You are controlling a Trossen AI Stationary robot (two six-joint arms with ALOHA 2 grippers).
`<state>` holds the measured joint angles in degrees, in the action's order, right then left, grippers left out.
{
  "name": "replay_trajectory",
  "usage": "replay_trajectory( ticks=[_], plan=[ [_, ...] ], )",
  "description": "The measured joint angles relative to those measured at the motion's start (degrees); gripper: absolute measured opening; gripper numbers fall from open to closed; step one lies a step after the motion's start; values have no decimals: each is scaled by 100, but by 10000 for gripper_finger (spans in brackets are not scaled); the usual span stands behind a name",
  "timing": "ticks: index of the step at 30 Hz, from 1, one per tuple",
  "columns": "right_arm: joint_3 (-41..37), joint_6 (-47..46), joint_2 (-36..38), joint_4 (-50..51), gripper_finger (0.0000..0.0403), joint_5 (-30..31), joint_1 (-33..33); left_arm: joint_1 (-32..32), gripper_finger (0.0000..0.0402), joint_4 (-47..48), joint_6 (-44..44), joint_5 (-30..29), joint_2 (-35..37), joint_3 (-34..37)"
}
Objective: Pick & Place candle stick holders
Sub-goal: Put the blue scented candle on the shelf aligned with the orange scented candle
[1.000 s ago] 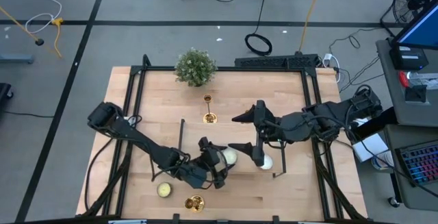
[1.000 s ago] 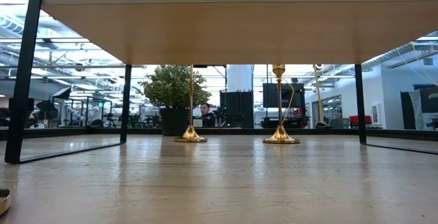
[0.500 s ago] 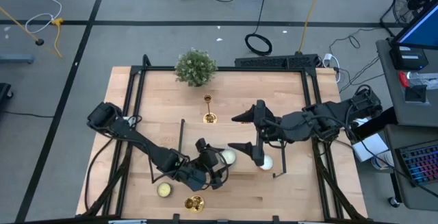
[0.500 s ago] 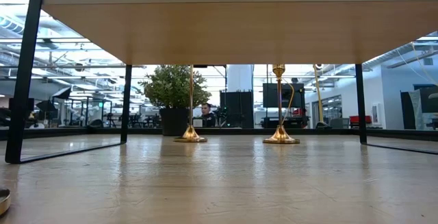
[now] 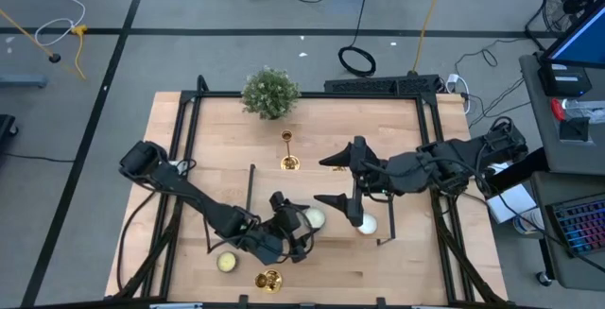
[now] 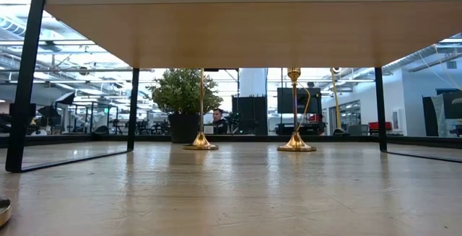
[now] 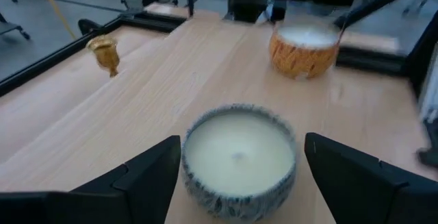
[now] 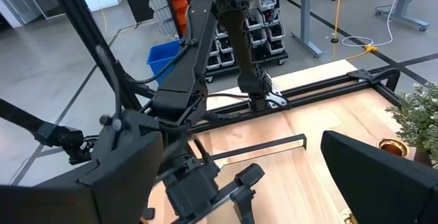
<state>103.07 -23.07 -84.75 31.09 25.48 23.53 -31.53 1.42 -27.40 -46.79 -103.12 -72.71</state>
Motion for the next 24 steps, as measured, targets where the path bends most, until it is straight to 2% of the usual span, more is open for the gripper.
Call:
replay_trajectory(
  ticks=[5, 11, 16, 21, 24],
  plan=[
    [0, -17, 0, 1, 393, 0, -34, -26, 308, -166, 201, -117, 127, 0],
    [0, -44, 0, 36, 393, 0, -70, -24, 322, -173, 174, -125, 233, 4],
    [0, -46, 0, 53, 393, -11, -70, -41, 320, -95, 1, -199, 621, 4],
    [0, -92, 0, 51, 393, -17, -70, 124, 273, 390, -382, -276, 1320, -2],
    [0, -186, 0, 93, 393, -20, -70, 398, 217, 774, -573, 171, 1649, -4]
  ],
)
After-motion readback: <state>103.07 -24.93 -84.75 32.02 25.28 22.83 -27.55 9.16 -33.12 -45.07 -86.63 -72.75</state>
